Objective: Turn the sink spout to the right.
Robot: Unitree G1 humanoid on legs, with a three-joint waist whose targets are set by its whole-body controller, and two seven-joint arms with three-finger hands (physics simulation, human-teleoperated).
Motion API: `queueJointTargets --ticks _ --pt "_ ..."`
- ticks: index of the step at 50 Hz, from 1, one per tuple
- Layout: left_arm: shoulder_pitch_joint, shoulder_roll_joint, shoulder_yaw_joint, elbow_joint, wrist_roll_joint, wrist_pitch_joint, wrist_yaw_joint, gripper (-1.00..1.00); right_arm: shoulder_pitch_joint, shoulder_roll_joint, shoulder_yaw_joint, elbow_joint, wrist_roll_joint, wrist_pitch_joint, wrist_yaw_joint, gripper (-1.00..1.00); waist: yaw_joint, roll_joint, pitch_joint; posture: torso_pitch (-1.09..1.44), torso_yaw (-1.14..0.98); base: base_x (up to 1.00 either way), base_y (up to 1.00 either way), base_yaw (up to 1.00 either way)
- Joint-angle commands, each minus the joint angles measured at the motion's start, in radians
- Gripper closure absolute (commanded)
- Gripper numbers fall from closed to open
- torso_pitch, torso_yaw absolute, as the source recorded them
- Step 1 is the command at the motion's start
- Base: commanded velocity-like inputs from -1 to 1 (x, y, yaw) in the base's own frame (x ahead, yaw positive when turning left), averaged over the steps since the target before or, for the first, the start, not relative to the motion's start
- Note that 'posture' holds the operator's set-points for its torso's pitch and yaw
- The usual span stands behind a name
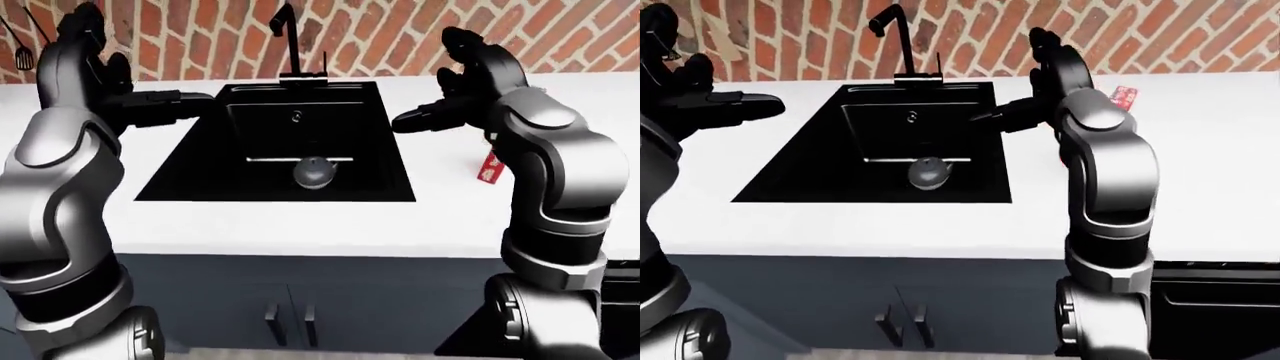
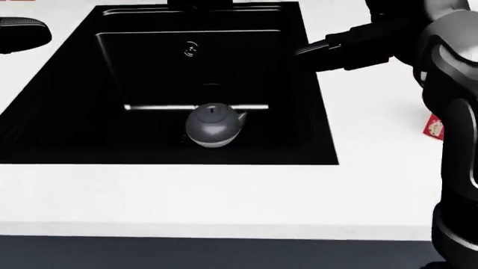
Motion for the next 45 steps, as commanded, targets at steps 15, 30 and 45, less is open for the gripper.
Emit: queueJointTargets --ticks 15,30,45 --pt "-0.211 0.016 -0.071 0.213 0.072 -0.051 -0.069 -1.00 -0.198 -0.054 -0.011 0.270 -0.010 -0.113 0.011 -1.00 0.001 -0.107 -0.036 0.00 0.00 0.27 0.00 0.00" --pt "-0.310 0.136 0.005 0.286 0.061 -0.010 -0.077 -1.00 -0.225 -0.041 0.000 0.257 -0.055 -0.084 0.045 -1.00 -0.027 -0.012 -0.010 0.00 0.00 0.12 0.00 0.00" --pt "-0.354 0.185 -0.018 0.363 0.024 -0.021 -0.079 -1.00 -0.241 -0.054 -0.009 0.279 -0.057 -0.085 0.051 -1.00 -0.012 -0.045 -0.017 0.00 0.00 0.00 0.00 0.00"
